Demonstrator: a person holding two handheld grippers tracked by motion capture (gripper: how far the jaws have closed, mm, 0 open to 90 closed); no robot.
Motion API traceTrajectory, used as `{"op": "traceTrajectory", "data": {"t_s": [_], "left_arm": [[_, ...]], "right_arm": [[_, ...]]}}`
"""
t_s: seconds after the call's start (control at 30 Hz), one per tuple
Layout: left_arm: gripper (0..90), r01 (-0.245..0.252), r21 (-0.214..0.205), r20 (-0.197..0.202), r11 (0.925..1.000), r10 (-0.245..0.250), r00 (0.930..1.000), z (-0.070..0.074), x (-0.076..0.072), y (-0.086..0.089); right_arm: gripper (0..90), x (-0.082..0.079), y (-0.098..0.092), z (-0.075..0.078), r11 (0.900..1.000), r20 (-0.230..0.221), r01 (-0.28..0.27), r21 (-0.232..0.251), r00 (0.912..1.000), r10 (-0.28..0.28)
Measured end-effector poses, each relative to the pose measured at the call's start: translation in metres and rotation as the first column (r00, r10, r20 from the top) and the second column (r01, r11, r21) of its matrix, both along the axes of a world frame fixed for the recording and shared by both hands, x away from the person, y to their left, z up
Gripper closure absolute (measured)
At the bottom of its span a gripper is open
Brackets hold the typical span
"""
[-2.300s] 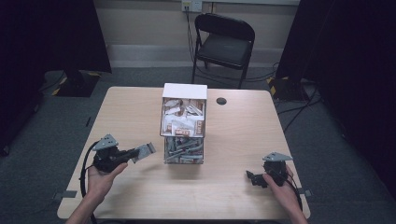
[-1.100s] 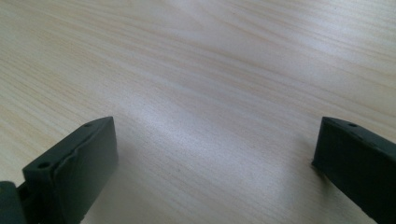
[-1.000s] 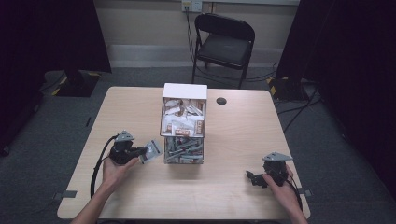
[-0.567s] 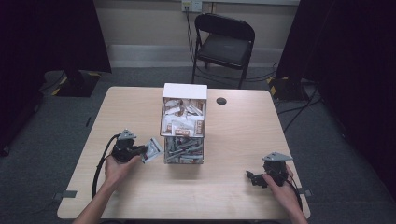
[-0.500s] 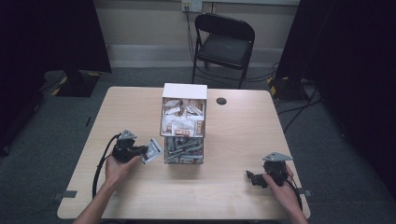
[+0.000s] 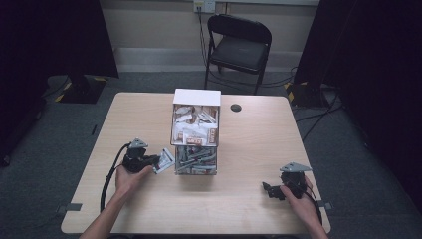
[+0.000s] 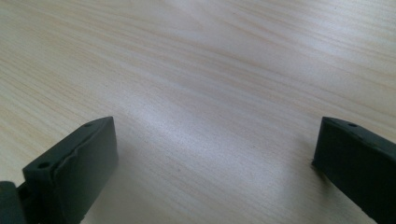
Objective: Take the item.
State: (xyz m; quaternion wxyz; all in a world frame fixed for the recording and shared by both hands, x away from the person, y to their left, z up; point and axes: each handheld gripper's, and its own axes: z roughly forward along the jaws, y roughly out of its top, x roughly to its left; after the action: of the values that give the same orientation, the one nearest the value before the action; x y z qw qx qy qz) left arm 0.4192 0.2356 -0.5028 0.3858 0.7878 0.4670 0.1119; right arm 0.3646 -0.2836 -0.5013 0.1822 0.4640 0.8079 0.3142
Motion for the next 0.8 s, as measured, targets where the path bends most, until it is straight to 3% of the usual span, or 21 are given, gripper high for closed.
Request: {"op": "traceTrajectory", "data": {"t_s": [0.3, 0.6, 0.8], "left_arm": [[82.9, -0.024, -0.067, -0.013, 0.9974, 0.023, 0.9996, -0.0057, 0.0019, 0.0055], [78.0, -0.041, -0.063, -0.011, 0.9972, 0.04, 0.9991, -0.0052, 0.003, 0.0058], [64.6, -0.051, -0.063, -0.012, 0.9967, 0.051, 0.9986, -0.0037, 0.0024, 0.0059]], "right_arm": [[0.0, -0.0002, 0.0001, 0.0001, 1.0, -0.002, 0.001, 0.001, 1.0, -0.001], [0.0, -0.0001, 0.0001, 0.0001, 1.0, -0.002, 0.001, 0.001, 1.0, -0.001], [0.0, -0.0002, 0.0001, 0.0001, 1.0, -0.002, 0.001, 0.001, 1.0, -0.001]]}}
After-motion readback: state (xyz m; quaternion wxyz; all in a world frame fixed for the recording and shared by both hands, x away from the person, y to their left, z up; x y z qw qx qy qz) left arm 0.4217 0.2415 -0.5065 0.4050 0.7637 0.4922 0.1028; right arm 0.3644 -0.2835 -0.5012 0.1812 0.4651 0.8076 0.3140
